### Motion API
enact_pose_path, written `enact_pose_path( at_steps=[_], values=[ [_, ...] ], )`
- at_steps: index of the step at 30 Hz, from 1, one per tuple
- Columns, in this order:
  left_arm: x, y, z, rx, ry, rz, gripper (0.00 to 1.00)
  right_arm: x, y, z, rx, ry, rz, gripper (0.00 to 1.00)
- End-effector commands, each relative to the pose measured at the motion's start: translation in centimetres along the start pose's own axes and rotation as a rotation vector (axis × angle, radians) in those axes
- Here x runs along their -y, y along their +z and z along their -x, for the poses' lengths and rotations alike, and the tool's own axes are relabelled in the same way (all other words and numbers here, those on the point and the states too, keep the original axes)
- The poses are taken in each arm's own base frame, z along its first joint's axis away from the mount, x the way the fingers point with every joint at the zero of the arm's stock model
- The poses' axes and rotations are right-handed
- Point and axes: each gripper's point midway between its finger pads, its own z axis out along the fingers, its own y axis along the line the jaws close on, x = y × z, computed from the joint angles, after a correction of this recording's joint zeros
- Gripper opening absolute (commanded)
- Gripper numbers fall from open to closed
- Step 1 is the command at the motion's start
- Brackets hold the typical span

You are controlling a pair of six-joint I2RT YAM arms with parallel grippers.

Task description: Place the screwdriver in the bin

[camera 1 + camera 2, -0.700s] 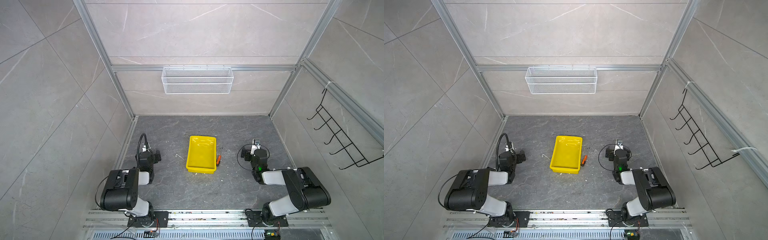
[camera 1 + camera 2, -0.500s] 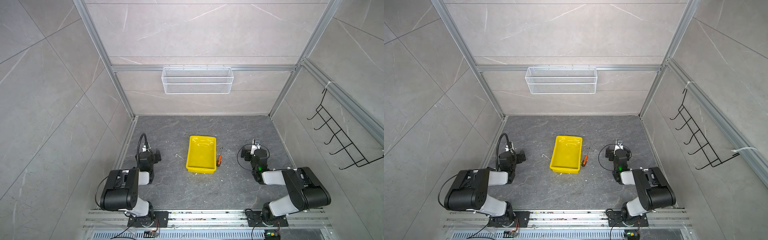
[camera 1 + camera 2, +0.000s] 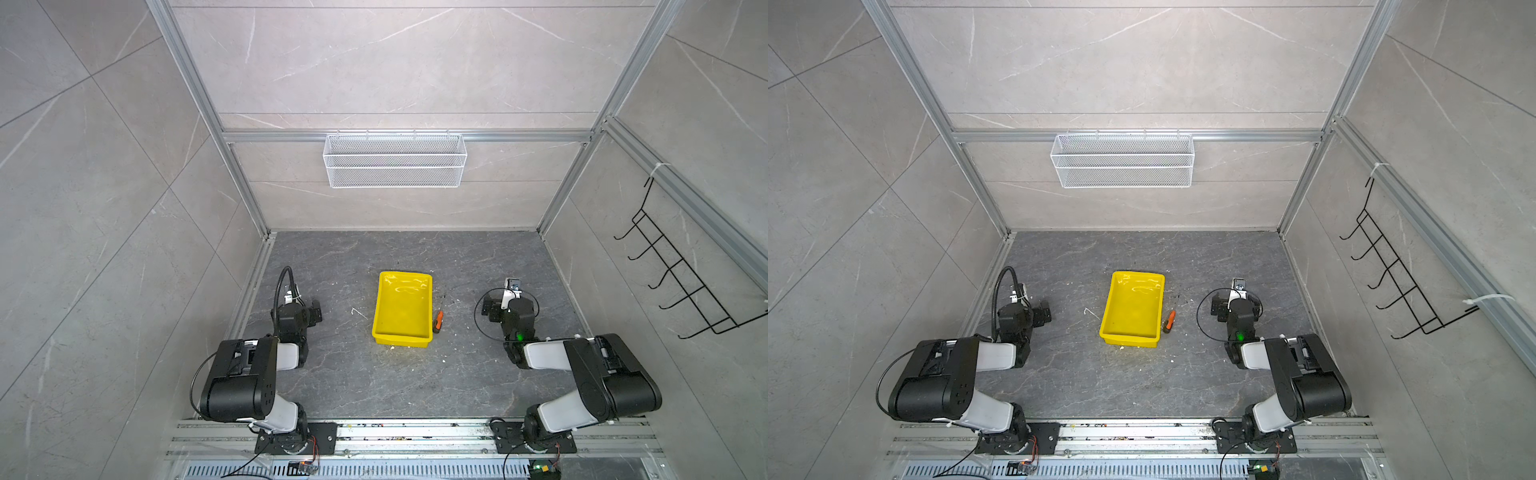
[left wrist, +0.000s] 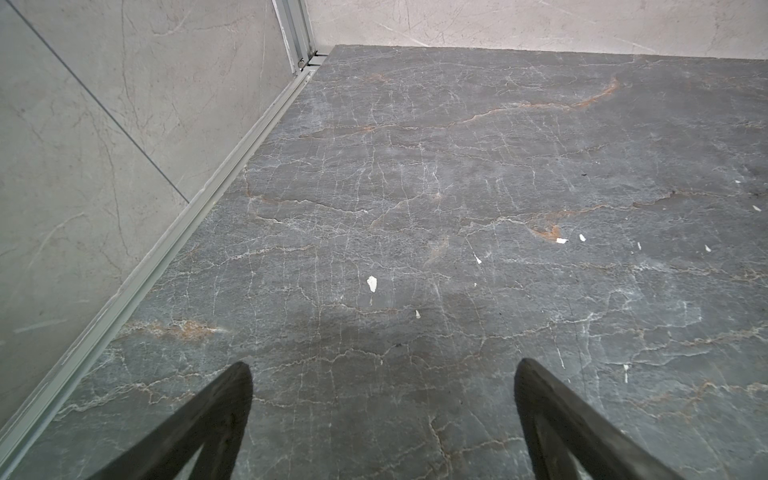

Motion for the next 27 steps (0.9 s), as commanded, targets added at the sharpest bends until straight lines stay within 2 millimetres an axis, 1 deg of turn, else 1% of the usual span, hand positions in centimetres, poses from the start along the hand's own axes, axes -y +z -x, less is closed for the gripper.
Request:
enact_pose_path(
  at_steps=[1, 24, 27],
  values=[
    [0.08, 0.12, 1.95, 0.056, -0.024, -0.005, 1.00, -0.31, 0.12, 0.74, 0.023, -0.001, 0.010, 1.00],
    [0.09, 0.12, 2.03, 0.057, -0.025, -0.006, 1.00, -0.34, 0.02, 0.80, 0.028, -0.003, 0.013, 1.00],
    [0.15, 0.12, 1.98, 0.054, -0.024, -0.010, 1.00, -0.82, -0.21, 0.87, 0.040, -0.020, 0.031, 1.00]
  ],
)
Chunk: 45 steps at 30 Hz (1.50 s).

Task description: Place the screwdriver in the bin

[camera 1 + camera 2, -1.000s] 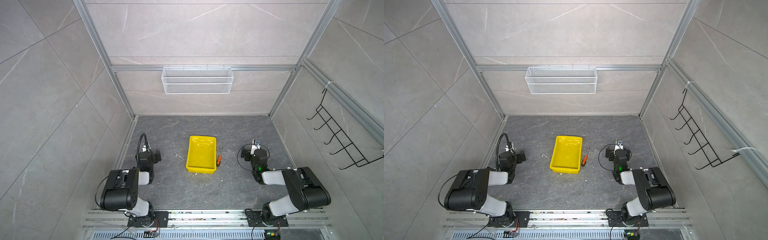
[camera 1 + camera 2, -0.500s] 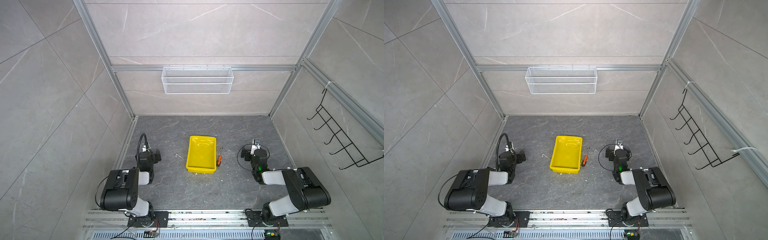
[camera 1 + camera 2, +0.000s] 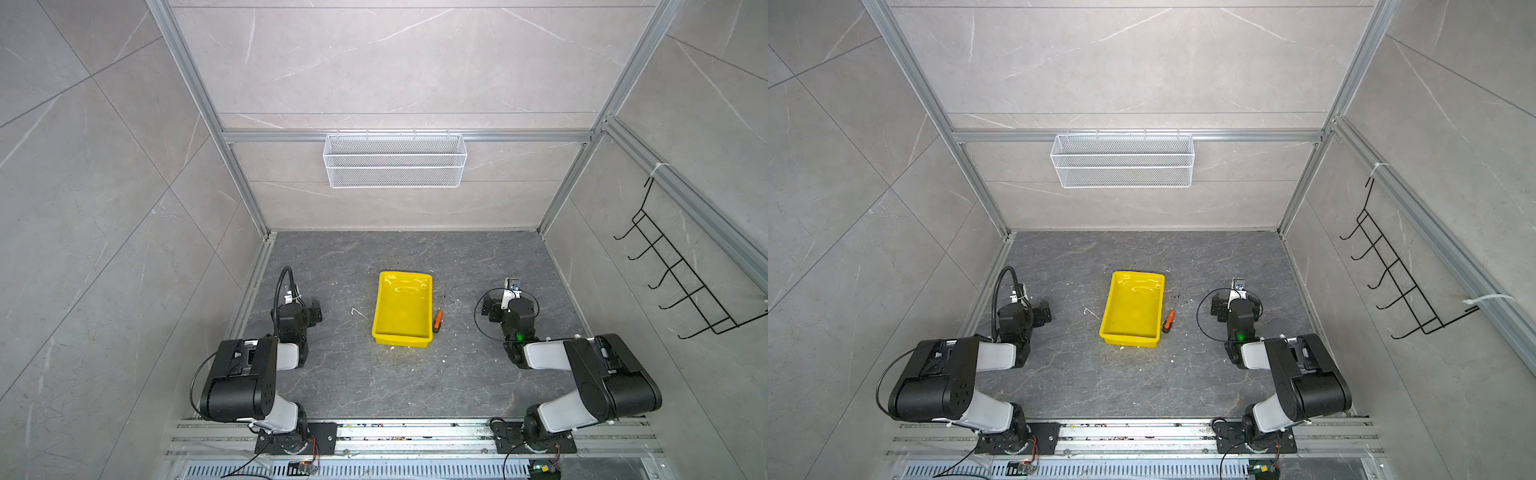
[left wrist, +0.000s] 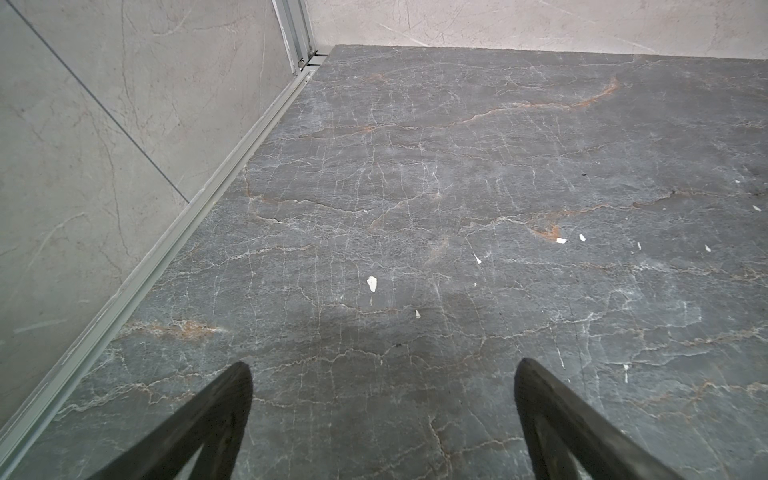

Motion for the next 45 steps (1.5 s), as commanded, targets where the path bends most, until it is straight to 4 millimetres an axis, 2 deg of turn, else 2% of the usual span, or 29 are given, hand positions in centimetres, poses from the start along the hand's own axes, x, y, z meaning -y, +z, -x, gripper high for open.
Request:
enact_pose_path(
  at_steps=[1, 6, 16, 18, 21, 25, 27, 30, 32, 35, 37, 40, 41, 43, 44, 45],
  values=[
    [0.1, 0.1, 2.0, 0.055, -0.023, -0.008, 1.00, -0.9, -0.3, 0.9, 0.046, -0.024, 0.031, 0.99],
    [0.1, 0.1, 2.0, 0.056, -0.024, -0.007, 1.00, -1.4, -1.7, 1.3, 0.117, -0.052, 0.017, 0.99],
    [0.1, 0.1, 2.0, 0.055, -0.023, -0.006, 1.00, -1.2, -2.6, 1.7, 0.151, -0.044, 0.005, 1.00],
    [0.1, 0.1, 1.9, 0.054, -0.023, -0.005, 1.00, -0.9, -3.5, 2.5, 0.207, -0.039, -0.003, 1.00],
    [0.6, 0.0, 2.0, 0.060, 0.000, -0.029, 1.00, -0.1, -6.2, 3.3, 0.258, -0.041, -0.078, 0.99],
    [1.8, -0.8, 2.8, 0.083, 0.034, -0.093, 1.00, 1.1, -7.8, 3.5, 0.191, -0.010, -0.106, 0.99],
    [3.0, -1.8, 4.1, 0.050, 0.043, -0.165, 1.00, 0.7, -8.8, 4.6, 0.089, -0.033, -0.066, 0.99],
    [4.5, -3.9, 6.8, -0.174, 0.009, -0.263, 1.00, 0.9, -11.0, 8.9, 0.084, -0.019, -0.040, 0.99],
    [7.0, -5.9, 8.3, -0.201, 0.033, -0.427, 1.00, 0.6, -12.7, 12.3, 0.129, -0.031, 0.009, 0.99],
    [7.4, -7.7, 11.1, -0.180, -0.171, -0.444, 1.00, 1.0, -14.8, 16.3, 0.186, -0.002, 0.024, 0.99],
    [7.3, -8.9, 12.5, -0.200, -0.326, -0.444, 1.00, 2.4, -15.4, 17.4, 0.159, 0.082, -0.041, 0.99],
    [8.8, -11.0, 14.5, -0.162, -0.355, -0.559, 1.00, 4.9, -15.2, 16.8, 0.031, 0.160, -0.211, 0.99],
    [9.2, -11.8, 15.2, -0.136, -0.353, -0.604, 1.00, 5.8, -15.0, 15.8, -0.024, 0.193, -0.289, 0.99],
    [9.4, -12.4, 15.7, -0.093, -0.362, -0.634, 1.00, 8.6, -16.0, 13.0, -0.131, 0.339, -0.506, 1.00],
    [9.1, -12.2, 15.4, -0.079, -0.387, -0.617, 1.00, 9.0, -16.3, 12.1, -0.179, 0.366, -0.557, 1.00],
    [8.1, -11.3, 14.4, -0.080, -0.441, -0.542, 1.00, 7.9, -15.6, 11.8, -0.233, 0.314, -0.501, 1.00]
  ],
)
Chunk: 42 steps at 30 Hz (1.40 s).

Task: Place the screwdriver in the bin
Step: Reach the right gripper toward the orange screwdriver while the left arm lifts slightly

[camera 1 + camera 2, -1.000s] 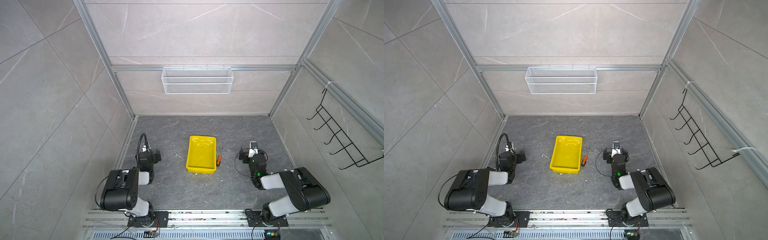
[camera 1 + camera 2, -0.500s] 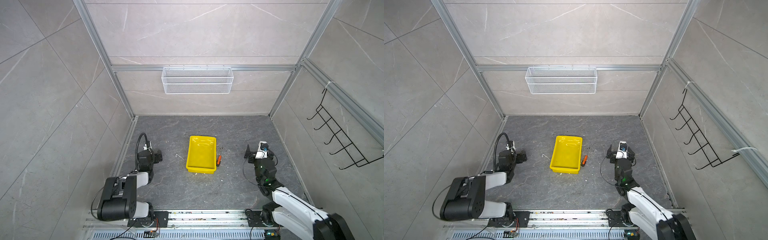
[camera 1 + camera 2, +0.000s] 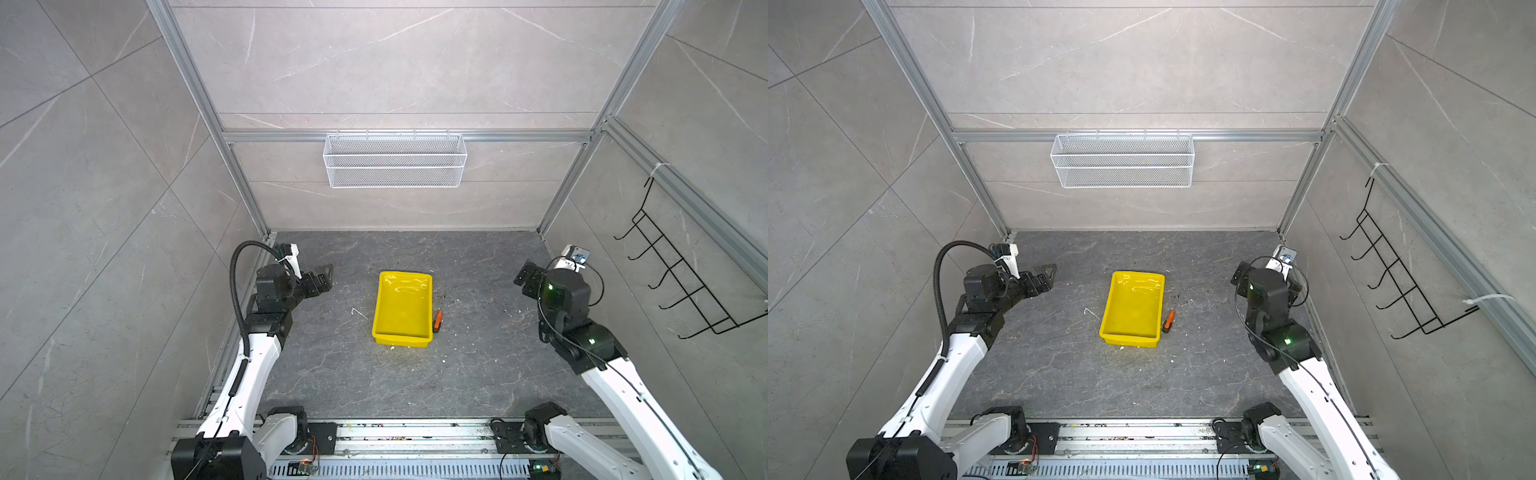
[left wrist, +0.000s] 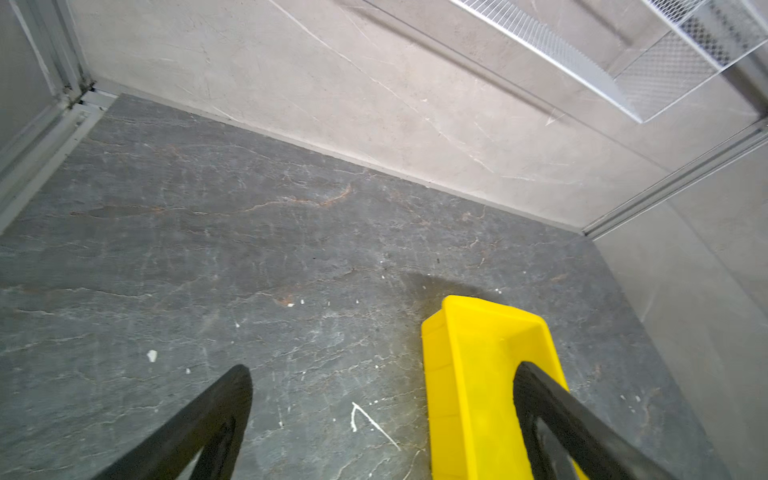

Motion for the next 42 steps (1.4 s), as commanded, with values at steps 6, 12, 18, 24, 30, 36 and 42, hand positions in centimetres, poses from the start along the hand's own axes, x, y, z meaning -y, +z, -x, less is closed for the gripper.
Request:
enact_pose_path(
  at_steps=[6, 12, 18, 24, 30, 36, 42],
  values=[
    [-10.4, -0.1, -5.3, 0.066, -0.411, 0.409, 1.00, -2.8, 0.9, -9.6, -0.356, 0.050, 0.134, 0.98],
    [-9.8, 2.6, -8.7, 0.057, -0.339, 0.283, 1.00, -9.7, 1.4, -15.1, -0.546, 0.179, 0.427, 0.94],
    [-7.9, 2.5, -9.5, 0.013, -0.171, 0.357, 1.00, -15.0, 1.5, -19.9, -0.718, 0.179, 0.513, 0.92],
    [-5.2, 4.5, -10.2, -0.030, -0.188, 0.206, 1.00, -20.0, 1.5, -23.8, -0.848, 0.108, 0.565, 0.92],
    [-2.5, 5.9, -11.4, -0.079, -0.119, 0.120, 1.00, -24.0, 2.7, -24.7, -0.853, 0.069, 0.595, 0.92],
    [-1.6, 6.2, -11.6, -0.085, -0.134, 0.100, 1.00, -27.1, 3.3, -24.6, -0.874, 0.065, 0.653, 0.92],
    [-2.6, 5.8, -11.4, -0.053, -0.176, 0.149, 1.00, -29.5, 3.6, -25.3, -0.939, 0.024, 0.693, 0.92]
  ],
)
